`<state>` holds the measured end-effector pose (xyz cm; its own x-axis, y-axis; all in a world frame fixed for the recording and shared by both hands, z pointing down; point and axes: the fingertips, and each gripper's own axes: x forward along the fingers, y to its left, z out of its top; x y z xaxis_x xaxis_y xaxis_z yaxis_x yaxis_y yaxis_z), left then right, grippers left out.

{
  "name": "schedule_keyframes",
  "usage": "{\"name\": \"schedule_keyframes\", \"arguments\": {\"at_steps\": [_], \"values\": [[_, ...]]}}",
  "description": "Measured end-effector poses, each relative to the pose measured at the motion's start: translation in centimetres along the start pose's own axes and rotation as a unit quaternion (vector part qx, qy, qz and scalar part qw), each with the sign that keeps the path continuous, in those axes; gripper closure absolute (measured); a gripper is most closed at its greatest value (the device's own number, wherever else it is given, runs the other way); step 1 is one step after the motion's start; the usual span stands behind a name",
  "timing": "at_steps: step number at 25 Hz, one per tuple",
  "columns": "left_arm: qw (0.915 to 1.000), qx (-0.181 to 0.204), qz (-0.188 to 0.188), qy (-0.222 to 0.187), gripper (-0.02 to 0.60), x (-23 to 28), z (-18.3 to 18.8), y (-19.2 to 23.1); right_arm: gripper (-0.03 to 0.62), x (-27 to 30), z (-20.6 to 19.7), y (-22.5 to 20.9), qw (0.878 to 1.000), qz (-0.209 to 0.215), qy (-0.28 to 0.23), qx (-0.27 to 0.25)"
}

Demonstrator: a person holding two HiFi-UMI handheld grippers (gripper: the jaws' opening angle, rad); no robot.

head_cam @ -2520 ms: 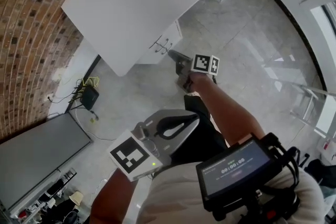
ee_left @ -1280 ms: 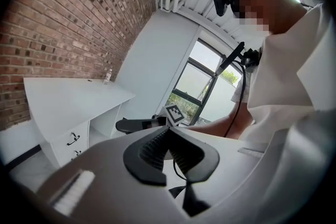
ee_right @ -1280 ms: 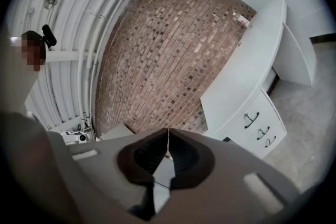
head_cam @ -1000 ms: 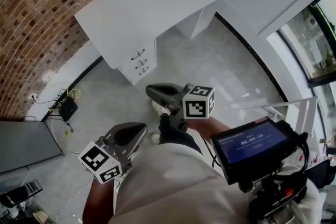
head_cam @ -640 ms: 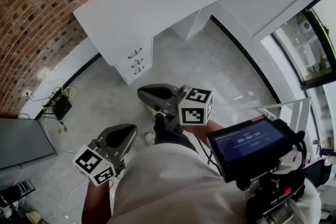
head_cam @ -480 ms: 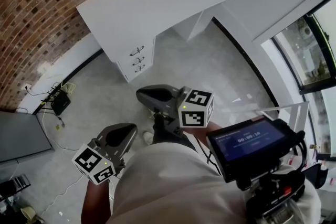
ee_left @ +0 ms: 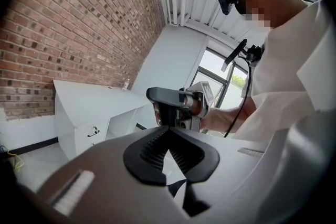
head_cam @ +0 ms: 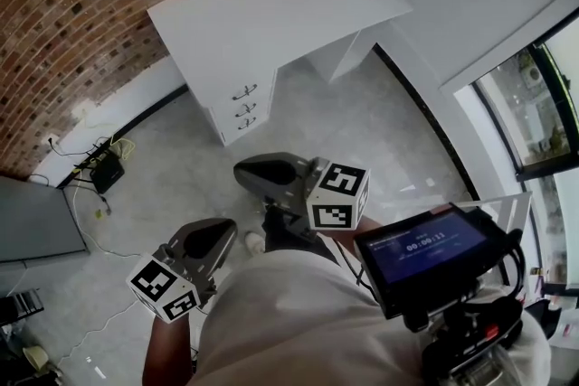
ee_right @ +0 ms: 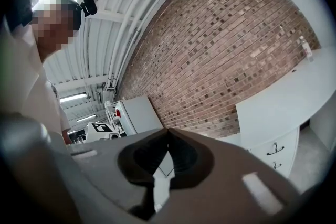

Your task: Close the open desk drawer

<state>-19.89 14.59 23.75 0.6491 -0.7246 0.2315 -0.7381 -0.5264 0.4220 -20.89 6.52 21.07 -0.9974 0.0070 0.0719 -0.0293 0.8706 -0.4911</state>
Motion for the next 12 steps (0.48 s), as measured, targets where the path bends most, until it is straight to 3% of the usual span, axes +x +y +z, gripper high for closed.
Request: {"name": "schedule_keyframes", "arguments": {"at_steps": [12], "values": [[0.9998,-0.01,-0.013,0.013,0.577,2.5,-1.3,-0.4,0.591,-1.5,-1.0,-1.1,1.0,-0.008,0.008,-0.018]]}}
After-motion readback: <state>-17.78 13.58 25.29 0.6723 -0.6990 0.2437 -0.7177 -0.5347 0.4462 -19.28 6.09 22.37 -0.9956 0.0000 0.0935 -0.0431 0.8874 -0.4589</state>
